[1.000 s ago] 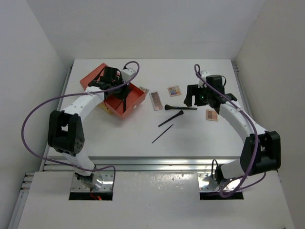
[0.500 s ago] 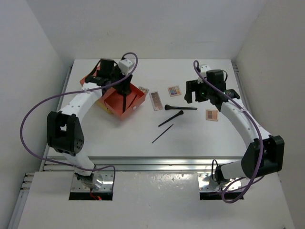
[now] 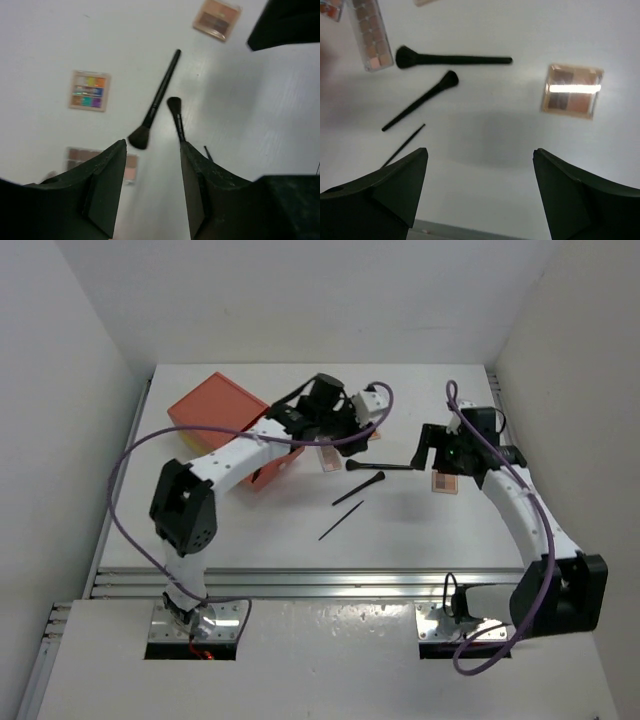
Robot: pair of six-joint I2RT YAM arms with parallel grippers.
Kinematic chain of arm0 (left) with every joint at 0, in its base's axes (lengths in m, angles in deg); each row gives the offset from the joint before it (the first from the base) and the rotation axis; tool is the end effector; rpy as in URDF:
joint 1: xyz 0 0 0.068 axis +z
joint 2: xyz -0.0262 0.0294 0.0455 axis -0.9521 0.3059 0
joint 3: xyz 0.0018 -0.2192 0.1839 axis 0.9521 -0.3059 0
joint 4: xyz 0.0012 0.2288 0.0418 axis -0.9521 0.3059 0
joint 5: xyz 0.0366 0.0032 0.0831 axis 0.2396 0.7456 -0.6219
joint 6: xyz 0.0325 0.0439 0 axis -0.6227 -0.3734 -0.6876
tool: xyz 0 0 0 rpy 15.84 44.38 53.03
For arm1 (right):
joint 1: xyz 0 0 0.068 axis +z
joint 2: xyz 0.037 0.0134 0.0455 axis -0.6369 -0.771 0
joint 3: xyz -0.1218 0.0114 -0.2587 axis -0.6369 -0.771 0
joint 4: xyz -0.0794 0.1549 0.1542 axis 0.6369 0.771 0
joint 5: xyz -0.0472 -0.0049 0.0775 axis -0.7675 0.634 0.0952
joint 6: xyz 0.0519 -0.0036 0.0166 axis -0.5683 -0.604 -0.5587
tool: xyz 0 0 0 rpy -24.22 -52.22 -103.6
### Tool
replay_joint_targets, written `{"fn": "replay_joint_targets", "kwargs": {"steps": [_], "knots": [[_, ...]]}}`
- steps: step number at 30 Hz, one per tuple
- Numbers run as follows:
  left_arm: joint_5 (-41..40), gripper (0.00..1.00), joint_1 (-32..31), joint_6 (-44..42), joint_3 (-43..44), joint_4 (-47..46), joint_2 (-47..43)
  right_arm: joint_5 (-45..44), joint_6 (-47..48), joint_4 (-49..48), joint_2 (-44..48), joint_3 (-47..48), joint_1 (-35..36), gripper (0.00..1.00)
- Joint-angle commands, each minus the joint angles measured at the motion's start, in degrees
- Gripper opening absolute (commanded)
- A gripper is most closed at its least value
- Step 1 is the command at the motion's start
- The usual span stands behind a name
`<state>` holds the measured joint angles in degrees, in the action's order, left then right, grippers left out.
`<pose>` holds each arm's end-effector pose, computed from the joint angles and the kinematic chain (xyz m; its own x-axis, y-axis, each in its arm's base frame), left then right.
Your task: Organize the makeup
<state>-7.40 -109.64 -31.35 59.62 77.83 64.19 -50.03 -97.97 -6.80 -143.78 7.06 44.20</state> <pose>0.3164 -0.2588 0.3498 -0.1694 0.4506 -0.8765 0.8937 0.4452 0.0562 0.2472 0.0239 0.3007 -0.7201 0.2669 -0.6405 0.0881 0.9508 0.2971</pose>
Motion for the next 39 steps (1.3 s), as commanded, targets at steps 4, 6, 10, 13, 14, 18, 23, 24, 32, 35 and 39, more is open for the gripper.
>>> {"fn": "replay_joint_targets", "kwargs": {"steps": [4,6,10,13,14,18,23,24,32,35,39], "knots": [[-0.9,0.50,-3.1,3.5,6.8,3.0,14.6,-3.3,-4.0,4.7,12.4,-7.5,-4.1,0.86],[-3.9,0.43,-3.7,3.5,8.6,3.0,17.5,-3.5,-3.4,5.2,13.5,-9.3,-4.4,0.86],[-6.9,0.42,-4.2,3.5,10.5,3.5,20.9,-4.4,-1.8,6.5,17.0,-11.1,-6.1,0.86],[-6.3,0.42,-4.7,2.9,9.8,4.1,21.7,-4.7,-0.5,6.8,17.8,-12.0,-6.8,0.86],[-5.7,0.42,-4.7,2.9,8.9,4.1,21.7,-4.7,-0.4,7.3,18.2,-12.1,-7.2,0.86],[-4.1,0.42,-5.3,2.9,6.2,4.1,21.7,-4.8,0.9,8.0,17.9,-12.3,-8.0,0.86],[-4.1,0.43,-5.8,2.9,5.7,4.1,22.2,-4.2,1.5,8.1,17.6,-12.2,-8.4,0.86],[-4.1,0.45,-5.8,2.9,5.7,4.1,22.8,-4.0,1.6,8.1,17.4,-12.1,-8.6,0.86],[-8.7,0.45,-6.3,2.9,6.2,4.1,25.7,-3.9,1.9,8.8,17.2,-11.9,-9.0,0.86],[-9.2,0.44,-6.3,2.4,6.2,4.1,26.3,-4.2,2.2,9.1,17.3,-11.9,-9.0,0.86],[-9.8,0.41,-6.3,1.7,4.5,4.1,26.3,-4.7,2.5,9.5,17.5,-11.5,-9.3,0.86]]}}
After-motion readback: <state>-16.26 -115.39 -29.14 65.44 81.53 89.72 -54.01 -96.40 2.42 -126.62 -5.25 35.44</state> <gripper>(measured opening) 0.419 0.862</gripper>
